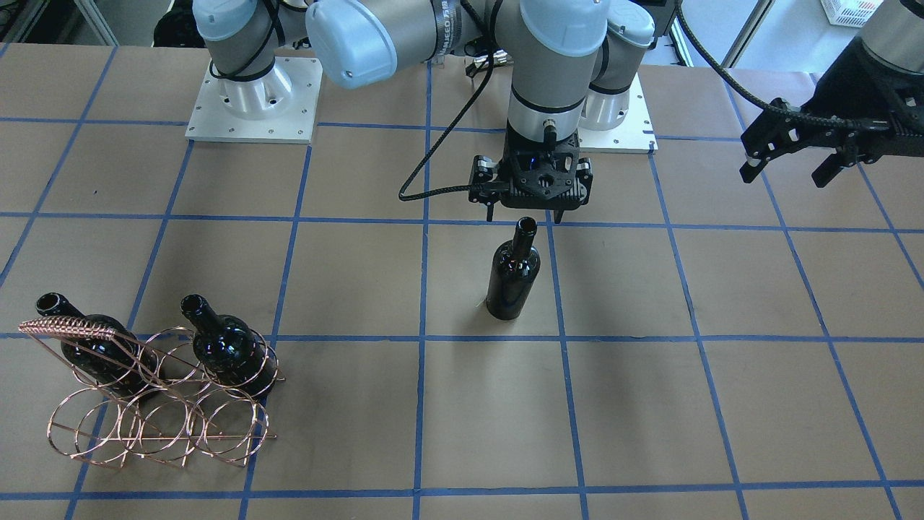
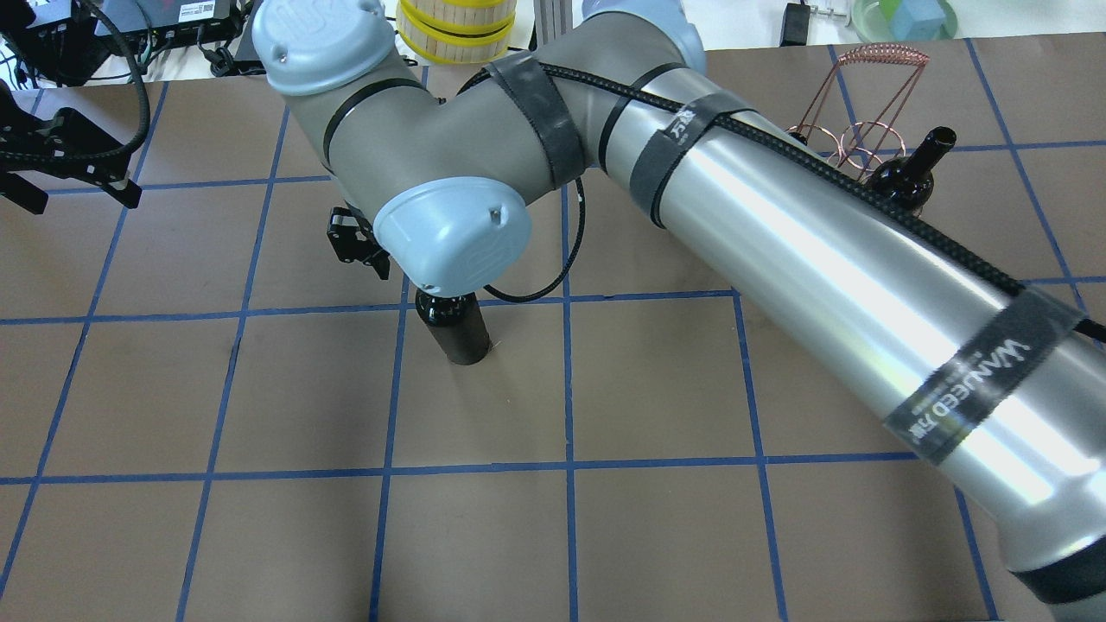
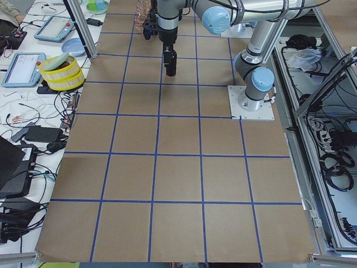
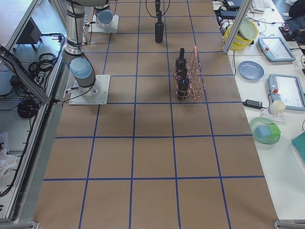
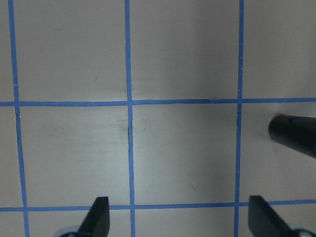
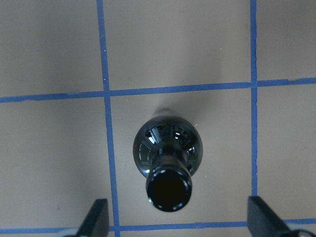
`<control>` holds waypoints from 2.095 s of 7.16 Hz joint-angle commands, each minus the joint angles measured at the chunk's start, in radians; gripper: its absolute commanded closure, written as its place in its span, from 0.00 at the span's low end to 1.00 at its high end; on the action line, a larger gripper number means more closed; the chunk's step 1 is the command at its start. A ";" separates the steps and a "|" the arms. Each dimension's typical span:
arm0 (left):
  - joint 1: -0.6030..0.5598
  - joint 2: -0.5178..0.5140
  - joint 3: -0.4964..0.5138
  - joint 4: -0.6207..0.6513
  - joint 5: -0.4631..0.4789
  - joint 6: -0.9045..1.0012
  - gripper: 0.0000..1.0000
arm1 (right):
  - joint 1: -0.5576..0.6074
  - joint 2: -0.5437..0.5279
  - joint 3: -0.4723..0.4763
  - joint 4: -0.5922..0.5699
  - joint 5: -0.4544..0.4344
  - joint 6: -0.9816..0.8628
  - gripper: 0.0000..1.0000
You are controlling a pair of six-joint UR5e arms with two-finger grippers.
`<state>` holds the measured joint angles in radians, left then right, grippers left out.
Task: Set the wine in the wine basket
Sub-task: 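Lower the right gripper onto the standing bottle's neck and close it, then lift the bottle and carry it to the copper wire rack with the right gripper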
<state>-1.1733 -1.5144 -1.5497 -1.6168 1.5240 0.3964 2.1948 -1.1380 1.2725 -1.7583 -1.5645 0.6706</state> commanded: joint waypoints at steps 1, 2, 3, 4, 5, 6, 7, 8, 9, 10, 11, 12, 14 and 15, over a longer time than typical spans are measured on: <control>0.035 -0.015 -0.004 0.003 -0.004 0.007 0.00 | 0.008 0.033 -0.008 -0.001 -0.009 0.003 0.00; 0.028 -0.016 -0.007 0.003 -0.004 0.004 0.00 | 0.006 0.043 -0.008 -0.004 -0.002 0.003 0.00; 0.026 -0.016 -0.007 0.002 -0.002 0.002 0.00 | 0.006 0.043 -0.007 -0.007 -0.011 0.001 0.00; 0.024 -0.018 -0.007 0.002 -0.002 0.004 0.00 | -0.003 0.043 -0.007 -0.010 -0.008 0.000 0.00; 0.023 -0.018 -0.007 0.000 -0.002 0.004 0.00 | -0.004 0.043 -0.004 -0.010 -0.006 0.003 0.00; 0.020 -0.020 -0.009 0.000 -0.004 -0.001 0.00 | -0.004 0.043 -0.002 -0.010 -0.006 0.003 0.00; 0.017 -0.020 -0.009 -0.002 -0.004 -0.002 0.00 | -0.004 0.043 0.001 -0.020 -0.011 0.015 0.00; 0.017 -0.020 -0.009 -0.002 -0.004 -0.002 0.00 | -0.004 0.044 0.004 -0.050 -0.011 0.015 0.12; 0.017 -0.020 -0.009 -0.003 -0.004 -0.002 0.00 | -0.003 0.050 0.004 -0.050 -0.009 0.018 0.39; 0.017 -0.020 -0.010 -0.003 -0.004 -0.002 0.00 | -0.004 0.050 0.004 -0.050 -0.011 0.021 0.51; 0.017 -0.020 -0.012 -0.003 -0.004 -0.002 0.00 | -0.004 0.050 0.005 -0.050 -0.012 0.021 0.65; 0.017 -0.020 -0.012 -0.003 -0.004 0.001 0.00 | -0.004 0.049 0.005 -0.050 -0.015 0.021 0.75; 0.017 -0.020 -0.012 -0.003 -0.005 -0.001 0.00 | -0.004 0.047 0.005 -0.050 -0.019 0.021 0.82; 0.015 -0.020 -0.012 -0.003 -0.030 -0.001 0.00 | -0.004 0.043 0.005 -0.050 -0.020 0.021 0.82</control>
<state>-1.1571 -1.5340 -1.5615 -1.6199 1.5125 0.3959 2.1905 -1.0917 1.2777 -1.8085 -1.5829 0.6918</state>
